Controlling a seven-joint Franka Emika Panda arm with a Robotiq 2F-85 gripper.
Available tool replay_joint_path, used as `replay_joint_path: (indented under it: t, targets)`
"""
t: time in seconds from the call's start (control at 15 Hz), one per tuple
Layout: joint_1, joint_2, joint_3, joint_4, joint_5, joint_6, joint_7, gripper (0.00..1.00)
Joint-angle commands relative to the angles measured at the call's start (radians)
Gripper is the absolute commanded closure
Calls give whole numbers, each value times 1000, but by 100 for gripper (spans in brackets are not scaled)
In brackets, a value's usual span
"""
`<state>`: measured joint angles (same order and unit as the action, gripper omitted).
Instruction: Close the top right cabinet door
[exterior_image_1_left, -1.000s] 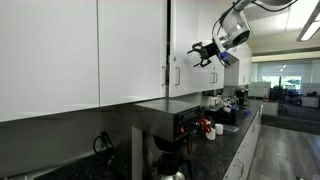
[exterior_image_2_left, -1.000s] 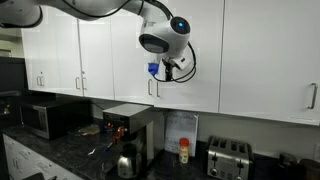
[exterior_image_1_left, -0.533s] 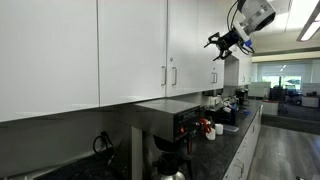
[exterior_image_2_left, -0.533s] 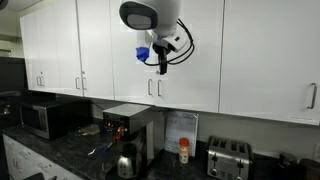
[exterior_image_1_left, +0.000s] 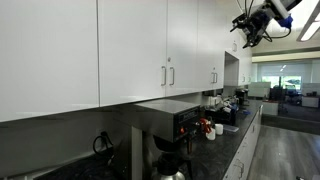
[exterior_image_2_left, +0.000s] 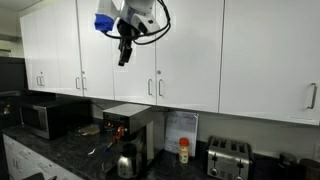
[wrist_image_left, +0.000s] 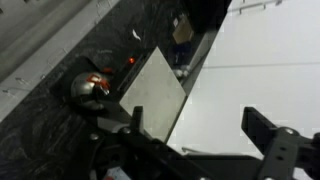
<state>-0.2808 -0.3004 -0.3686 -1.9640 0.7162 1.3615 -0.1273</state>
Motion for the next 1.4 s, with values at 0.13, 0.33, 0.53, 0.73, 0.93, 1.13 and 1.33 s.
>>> replay_joint_path:
  t: [0.13, 0.33, 0.53, 0.73, 0.93, 1.13, 1.33]
  targets:
    - [-1, -70, 29, -8, -214, -267, 2, 0]
    - [4, -83, 68, -33, -362, -272, -2, 0]
    - [11, -105, 115, -86, -521, -169, -4, 0]
    - [17, -141, 131, -182, -562, 67, 6, 0]
    - [15, -165, 113, -261, -489, 280, 31, 0]
    - [10, -196, 96, -326, -433, 447, 39, 0]
    - [23, -167, 88, -293, -459, 429, 32, 0]
